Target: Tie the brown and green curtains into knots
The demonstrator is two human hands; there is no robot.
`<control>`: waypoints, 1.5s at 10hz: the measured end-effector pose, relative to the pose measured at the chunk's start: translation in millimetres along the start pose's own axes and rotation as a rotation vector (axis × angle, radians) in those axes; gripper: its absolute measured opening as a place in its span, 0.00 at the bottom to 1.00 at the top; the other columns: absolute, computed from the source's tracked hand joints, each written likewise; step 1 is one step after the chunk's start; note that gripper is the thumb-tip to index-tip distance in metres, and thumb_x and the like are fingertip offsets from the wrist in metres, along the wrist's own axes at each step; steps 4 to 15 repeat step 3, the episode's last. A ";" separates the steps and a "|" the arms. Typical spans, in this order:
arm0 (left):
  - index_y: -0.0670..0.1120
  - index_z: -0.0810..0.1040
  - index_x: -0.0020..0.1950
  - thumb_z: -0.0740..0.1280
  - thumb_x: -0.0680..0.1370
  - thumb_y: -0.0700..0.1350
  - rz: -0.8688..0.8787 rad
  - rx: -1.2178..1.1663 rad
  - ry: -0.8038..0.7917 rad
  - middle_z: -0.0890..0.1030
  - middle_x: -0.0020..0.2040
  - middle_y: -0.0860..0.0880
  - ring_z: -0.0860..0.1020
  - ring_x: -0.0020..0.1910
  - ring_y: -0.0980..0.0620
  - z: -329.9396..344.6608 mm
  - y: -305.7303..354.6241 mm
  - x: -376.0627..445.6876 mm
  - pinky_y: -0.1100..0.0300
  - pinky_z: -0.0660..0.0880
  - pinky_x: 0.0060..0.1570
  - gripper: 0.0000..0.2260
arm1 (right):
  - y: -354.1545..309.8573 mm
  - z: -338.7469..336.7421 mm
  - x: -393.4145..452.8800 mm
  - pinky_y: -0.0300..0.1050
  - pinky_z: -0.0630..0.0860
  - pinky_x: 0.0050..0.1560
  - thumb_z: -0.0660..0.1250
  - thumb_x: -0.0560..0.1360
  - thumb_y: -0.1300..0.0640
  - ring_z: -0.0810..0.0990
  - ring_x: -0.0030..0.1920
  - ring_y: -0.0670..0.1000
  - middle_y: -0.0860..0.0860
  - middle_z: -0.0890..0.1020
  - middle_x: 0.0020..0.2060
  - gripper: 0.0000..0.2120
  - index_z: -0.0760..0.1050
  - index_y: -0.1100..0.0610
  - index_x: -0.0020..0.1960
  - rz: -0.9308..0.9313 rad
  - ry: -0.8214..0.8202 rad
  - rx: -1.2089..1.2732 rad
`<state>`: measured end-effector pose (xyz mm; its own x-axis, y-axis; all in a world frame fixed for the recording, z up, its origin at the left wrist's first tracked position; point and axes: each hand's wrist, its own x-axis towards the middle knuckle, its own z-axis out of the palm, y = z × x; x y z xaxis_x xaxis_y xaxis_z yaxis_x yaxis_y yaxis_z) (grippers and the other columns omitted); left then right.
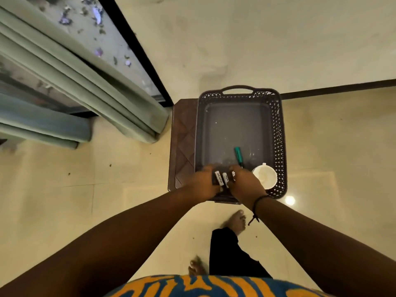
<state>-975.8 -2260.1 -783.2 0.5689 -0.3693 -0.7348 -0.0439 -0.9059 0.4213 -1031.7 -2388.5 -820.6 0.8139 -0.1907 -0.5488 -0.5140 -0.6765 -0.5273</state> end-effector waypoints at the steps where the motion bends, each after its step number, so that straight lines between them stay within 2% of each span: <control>1: 0.49 0.62 0.69 0.67 0.76 0.50 -0.028 -0.140 0.071 0.79 0.57 0.43 0.80 0.52 0.43 -9.6 -26.9 -24.1 0.47 0.79 0.53 0.25 | -21.3 -0.2 1.2 0.52 0.78 0.52 0.62 0.76 0.54 0.80 0.51 0.60 0.57 0.80 0.51 0.10 0.71 0.56 0.56 -0.004 0.001 -0.041; 2: 0.51 0.64 0.66 0.65 0.76 0.52 -0.068 -0.167 0.174 0.80 0.53 0.47 0.80 0.50 0.46 -20.8 -59.8 -52.6 0.48 0.78 0.52 0.21 | -57.1 9.5 6.7 0.54 0.73 0.61 0.61 0.76 0.53 0.75 0.59 0.60 0.57 0.74 0.61 0.17 0.67 0.56 0.64 -0.139 0.014 -0.226; 3: 0.49 0.66 0.66 0.64 0.76 0.52 -0.096 -0.156 0.315 0.78 0.59 0.47 0.77 0.56 0.46 -26.2 -110.0 -83.0 0.54 0.74 0.54 0.20 | -104.5 27.3 6.2 0.53 0.70 0.62 0.60 0.76 0.52 0.71 0.61 0.58 0.56 0.71 0.63 0.20 0.66 0.54 0.67 -0.285 0.064 -0.392; 15: 0.49 0.66 0.66 0.64 0.76 0.52 -0.096 -0.156 0.315 0.78 0.59 0.47 0.77 0.56 0.46 -26.2 -110.0 -83.0 0.54 0.74 0.54 0.20 | -104.5 27.3 6.2 0.53 0.70 0.62 0.60 0.76 0.52 0.71 0.61 0.58 0.56 0.71 0.63 0.20 0.66 0.54 0.67 -0.285 0.064 -0.392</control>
